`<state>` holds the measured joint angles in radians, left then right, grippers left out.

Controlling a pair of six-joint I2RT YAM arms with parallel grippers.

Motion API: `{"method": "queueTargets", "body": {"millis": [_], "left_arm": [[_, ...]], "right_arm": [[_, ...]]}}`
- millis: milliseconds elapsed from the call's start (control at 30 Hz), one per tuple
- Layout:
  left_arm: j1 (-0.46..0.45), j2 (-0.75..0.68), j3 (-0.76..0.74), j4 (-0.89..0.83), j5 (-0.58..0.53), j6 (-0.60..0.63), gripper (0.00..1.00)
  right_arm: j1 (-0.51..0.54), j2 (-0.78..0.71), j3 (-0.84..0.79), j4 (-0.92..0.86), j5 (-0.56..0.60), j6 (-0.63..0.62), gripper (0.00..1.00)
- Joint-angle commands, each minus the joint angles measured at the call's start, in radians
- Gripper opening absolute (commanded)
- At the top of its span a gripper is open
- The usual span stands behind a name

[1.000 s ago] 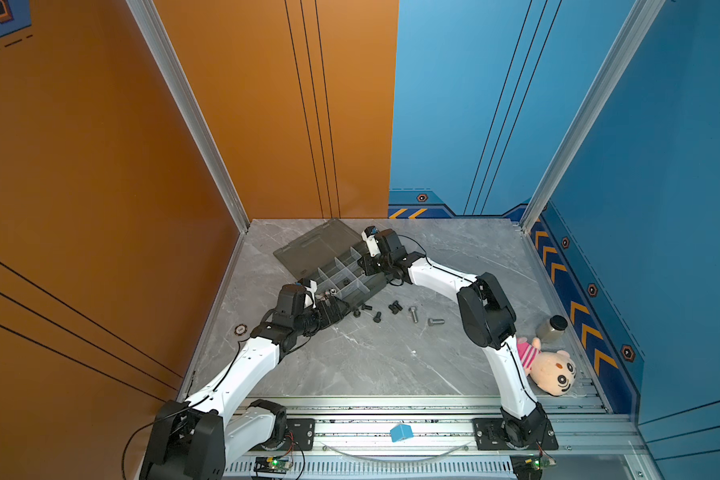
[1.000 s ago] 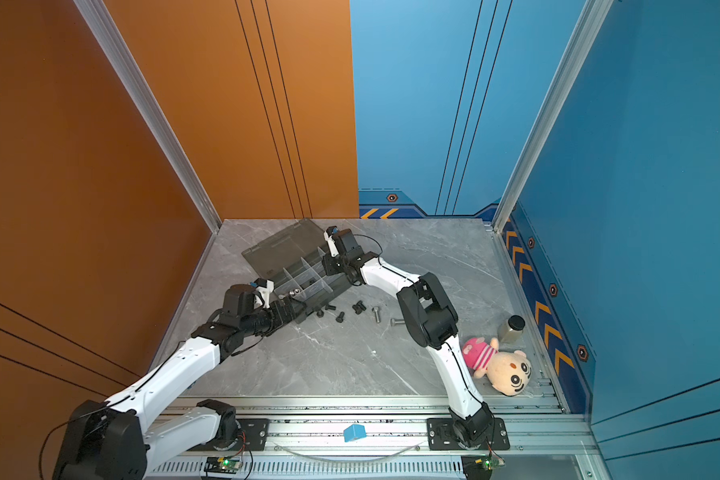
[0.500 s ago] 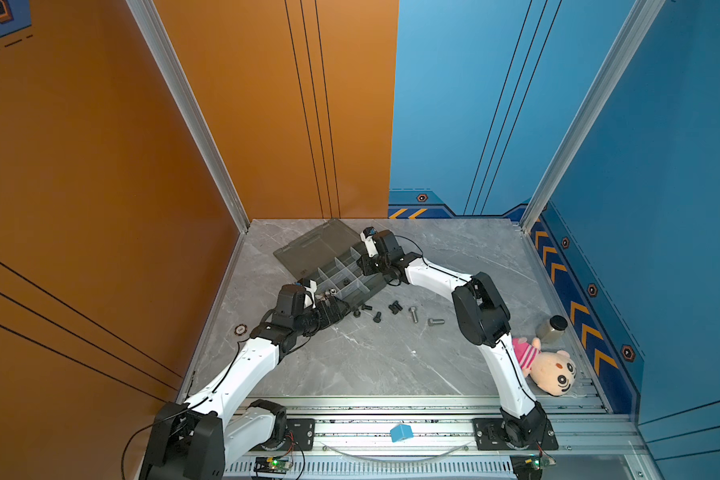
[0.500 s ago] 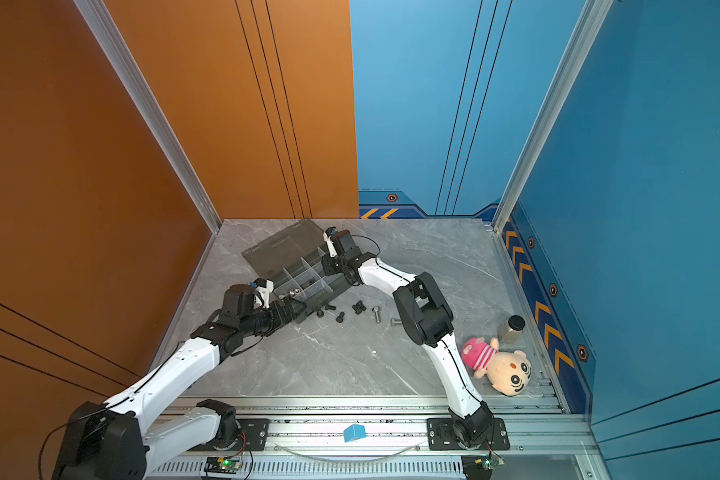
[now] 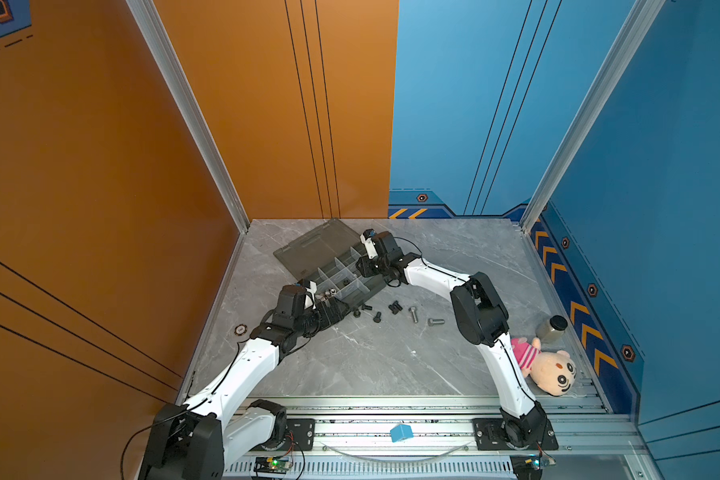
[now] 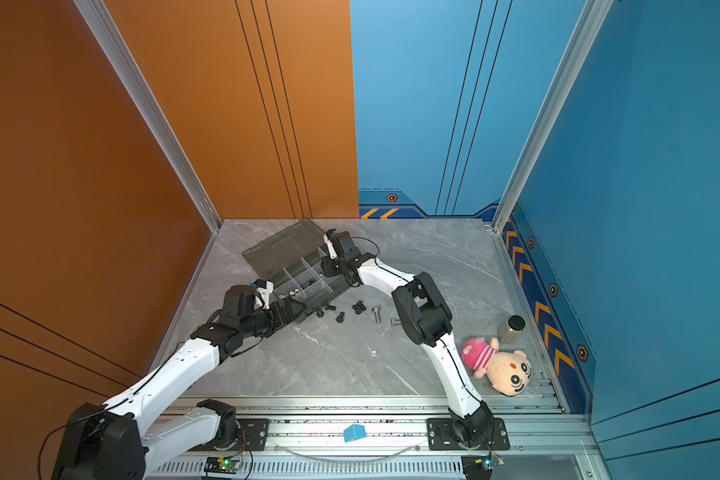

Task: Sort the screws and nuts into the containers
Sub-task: 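Open the right gripper to drop the nut into the compartment, then move the right gripper back toward the black bolts beside the box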

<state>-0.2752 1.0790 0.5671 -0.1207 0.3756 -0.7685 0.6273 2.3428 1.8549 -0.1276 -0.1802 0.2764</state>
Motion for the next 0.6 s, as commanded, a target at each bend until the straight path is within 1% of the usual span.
{"method": "queueTargets", "body": {"millis": [0, 167, 333, 433, 567], "left_arm": [[-0.039, -0.012, 0.025, -0.046, -0.053, -0.009, 0.98], [-0.137, 0.002, 0.039, -0.098, -0.171, -0.021, 0.98], [-0.245, 0.049, 0.061, -0.122, -0.304, -0.032, 0.98], [-0.293, 0.093, 0.076, -0.123, -0.353, -0.032, 0.98], [-0.340, 0.151, 0.108, -0.123, -0.390, -0.024, 0.98]], "right_arm": [[-0.013, -0.081, -0.024, -0.065, -0.003, -0.014, 0.43], [-0.033, -0.229, -0.189, 0.016, -0.046, -0.003, 0.44], [-0.053, -0.398, -0.352, 0.046, -0.072, 0.006, 0.45], [-0.067, -0.487, -0.447, 0.047, -0.085, 0.006, 0.45], [-0.070, -0.581, -0.550, 0.033, -0.082, -0.001, 0.45]]}}
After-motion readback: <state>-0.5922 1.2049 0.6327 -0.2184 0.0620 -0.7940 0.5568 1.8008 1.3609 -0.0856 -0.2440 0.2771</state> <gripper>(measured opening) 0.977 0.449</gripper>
